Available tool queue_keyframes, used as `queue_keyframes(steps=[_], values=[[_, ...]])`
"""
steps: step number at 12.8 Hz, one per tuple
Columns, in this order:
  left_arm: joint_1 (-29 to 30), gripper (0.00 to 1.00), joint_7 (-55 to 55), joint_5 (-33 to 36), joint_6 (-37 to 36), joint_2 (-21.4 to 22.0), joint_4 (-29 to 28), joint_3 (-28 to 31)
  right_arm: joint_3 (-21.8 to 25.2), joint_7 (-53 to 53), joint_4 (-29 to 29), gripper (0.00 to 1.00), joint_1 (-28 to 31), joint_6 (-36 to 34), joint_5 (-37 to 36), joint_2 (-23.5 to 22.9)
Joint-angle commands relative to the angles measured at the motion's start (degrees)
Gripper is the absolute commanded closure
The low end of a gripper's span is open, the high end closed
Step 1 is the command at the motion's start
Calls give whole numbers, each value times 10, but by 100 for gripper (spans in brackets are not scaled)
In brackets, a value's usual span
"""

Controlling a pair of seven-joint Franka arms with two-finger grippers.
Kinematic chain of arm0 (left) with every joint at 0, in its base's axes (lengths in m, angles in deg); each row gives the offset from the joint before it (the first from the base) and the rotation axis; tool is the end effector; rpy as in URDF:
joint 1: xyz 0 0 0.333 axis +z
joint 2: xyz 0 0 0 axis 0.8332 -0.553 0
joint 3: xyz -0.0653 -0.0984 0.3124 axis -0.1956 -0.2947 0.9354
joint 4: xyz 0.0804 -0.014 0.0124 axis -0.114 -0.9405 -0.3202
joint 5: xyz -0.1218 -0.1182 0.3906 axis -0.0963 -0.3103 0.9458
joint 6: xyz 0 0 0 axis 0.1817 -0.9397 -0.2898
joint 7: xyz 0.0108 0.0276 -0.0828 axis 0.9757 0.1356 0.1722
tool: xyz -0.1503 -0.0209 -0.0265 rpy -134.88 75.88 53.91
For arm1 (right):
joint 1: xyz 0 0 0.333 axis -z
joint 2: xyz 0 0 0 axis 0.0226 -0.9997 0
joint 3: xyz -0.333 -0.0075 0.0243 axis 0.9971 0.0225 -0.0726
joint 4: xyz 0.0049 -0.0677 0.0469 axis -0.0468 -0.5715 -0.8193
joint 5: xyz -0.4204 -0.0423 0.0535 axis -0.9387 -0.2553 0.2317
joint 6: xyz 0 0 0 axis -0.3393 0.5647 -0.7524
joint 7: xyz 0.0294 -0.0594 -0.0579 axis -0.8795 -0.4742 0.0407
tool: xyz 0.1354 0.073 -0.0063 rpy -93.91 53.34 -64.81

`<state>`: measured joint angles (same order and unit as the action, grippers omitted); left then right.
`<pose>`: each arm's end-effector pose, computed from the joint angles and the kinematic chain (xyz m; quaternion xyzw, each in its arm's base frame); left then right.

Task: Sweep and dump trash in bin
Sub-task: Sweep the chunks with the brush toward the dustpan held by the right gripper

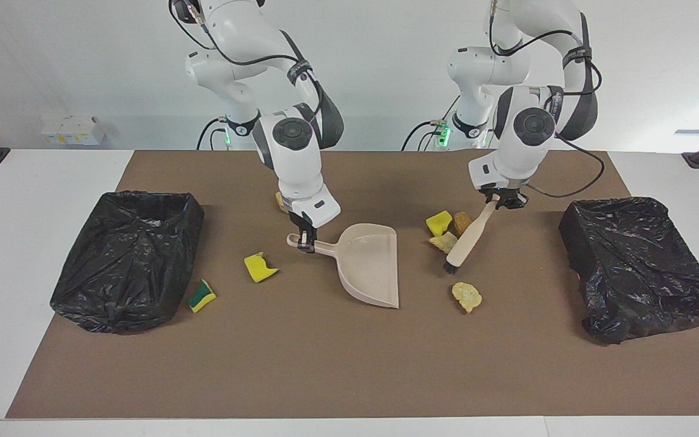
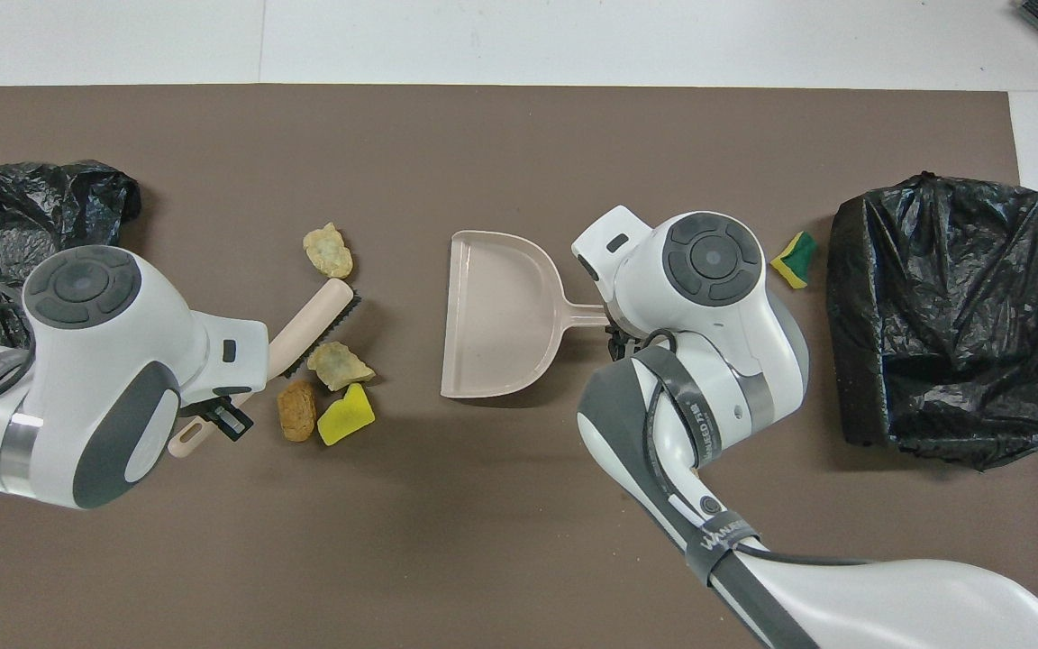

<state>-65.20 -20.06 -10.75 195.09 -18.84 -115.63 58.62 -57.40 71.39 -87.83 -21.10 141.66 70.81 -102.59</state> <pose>0.5129 -0.1235 0.3660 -0.9183 0.3760 0.1174 0.0406 0.6131 0.2772 0.3354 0.7415 0.6702 0.0281 0.0119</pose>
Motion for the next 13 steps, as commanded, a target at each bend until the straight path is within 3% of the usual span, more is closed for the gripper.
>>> queue_keyframes(steps=[1, 3, 5, 10, 13], values=[[3, 100, -47, 3, 33, -10, 30, 9, -1, 13, -8, 100, -1, 12, -4, 1], [23, 100, -94, 8, 89, -36, 55, 10, -1, 12, -8, 100, -1, 12, -4, 1], [34, 100, -96, 13, 93, -95, 122, 12, -1, 12, -8, 100, -1, 12, -4, 0], [46, 100, -96, 111, 146, -222, 262, 11, -1, 10, -8, 100, -1, 12, -4, 0], [49, 100, -96, 129, 148, -236, 262, 11, -1, 10, -8, 100, -1, 12, -4, 0]])
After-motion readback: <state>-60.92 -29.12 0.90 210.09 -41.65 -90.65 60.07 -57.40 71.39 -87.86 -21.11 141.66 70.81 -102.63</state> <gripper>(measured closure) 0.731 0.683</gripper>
